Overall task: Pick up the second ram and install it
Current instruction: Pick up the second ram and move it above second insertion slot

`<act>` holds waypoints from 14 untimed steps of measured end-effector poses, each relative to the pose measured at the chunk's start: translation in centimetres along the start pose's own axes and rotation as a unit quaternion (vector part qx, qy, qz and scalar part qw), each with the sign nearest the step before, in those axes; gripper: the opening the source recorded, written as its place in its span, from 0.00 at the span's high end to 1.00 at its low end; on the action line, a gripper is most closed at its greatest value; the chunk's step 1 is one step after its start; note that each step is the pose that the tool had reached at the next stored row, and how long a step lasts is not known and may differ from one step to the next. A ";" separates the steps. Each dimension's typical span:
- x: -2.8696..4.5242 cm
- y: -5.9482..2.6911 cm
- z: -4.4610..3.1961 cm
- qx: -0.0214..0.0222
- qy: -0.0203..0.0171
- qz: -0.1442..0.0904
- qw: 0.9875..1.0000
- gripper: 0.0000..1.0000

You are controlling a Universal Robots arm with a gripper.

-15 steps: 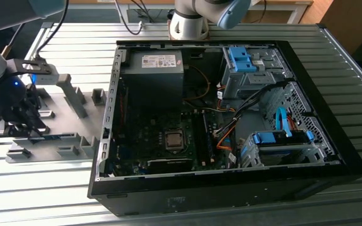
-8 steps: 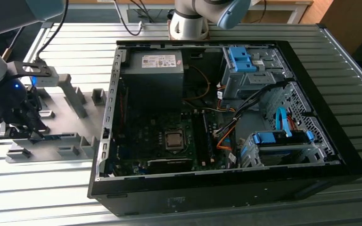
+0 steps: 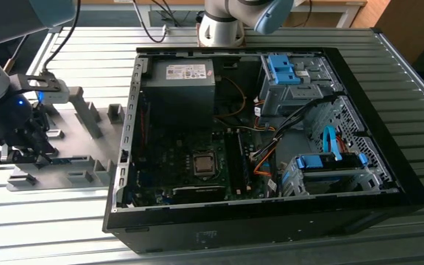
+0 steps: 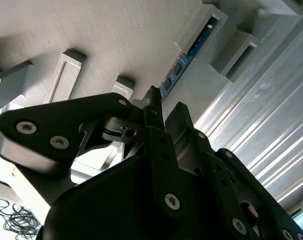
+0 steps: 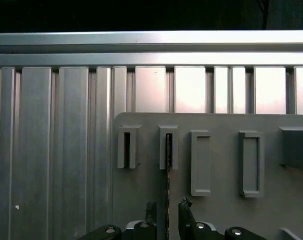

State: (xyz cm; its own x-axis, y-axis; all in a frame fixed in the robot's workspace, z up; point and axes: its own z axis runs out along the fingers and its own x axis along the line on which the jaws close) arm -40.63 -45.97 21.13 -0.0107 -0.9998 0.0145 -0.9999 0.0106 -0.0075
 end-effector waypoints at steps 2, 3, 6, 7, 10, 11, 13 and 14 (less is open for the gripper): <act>-0.01 0.09 0.18 0.000 0.000 0.000 1.000 0.69; 0.00 0.11 0.29 0.000 0.000 0.000 1.000 0.69; -0.01 0.16 0.60 0.000 0.000 0.000 1.000 0.69; -0.01 0.16 0.70 0.000 0.000 0.000 1.000 0.69; -0.02 0.16 0.98 0.000 0.000 0.000 1.000 0.69; -0.02 0.16 1.10 0.000 0.000 0.000 1.000 0.69; -0.02 0.16 1.27 0.000 0.000 0.000 1.000 0.69; -0.02 0.16 1.35 0.000 0.000 0.000 1.000 0.69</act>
State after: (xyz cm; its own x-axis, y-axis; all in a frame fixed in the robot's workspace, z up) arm -40.78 -45.97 19.78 -0.0107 -0.9998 0.0146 -0.9999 0.0106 -0.0075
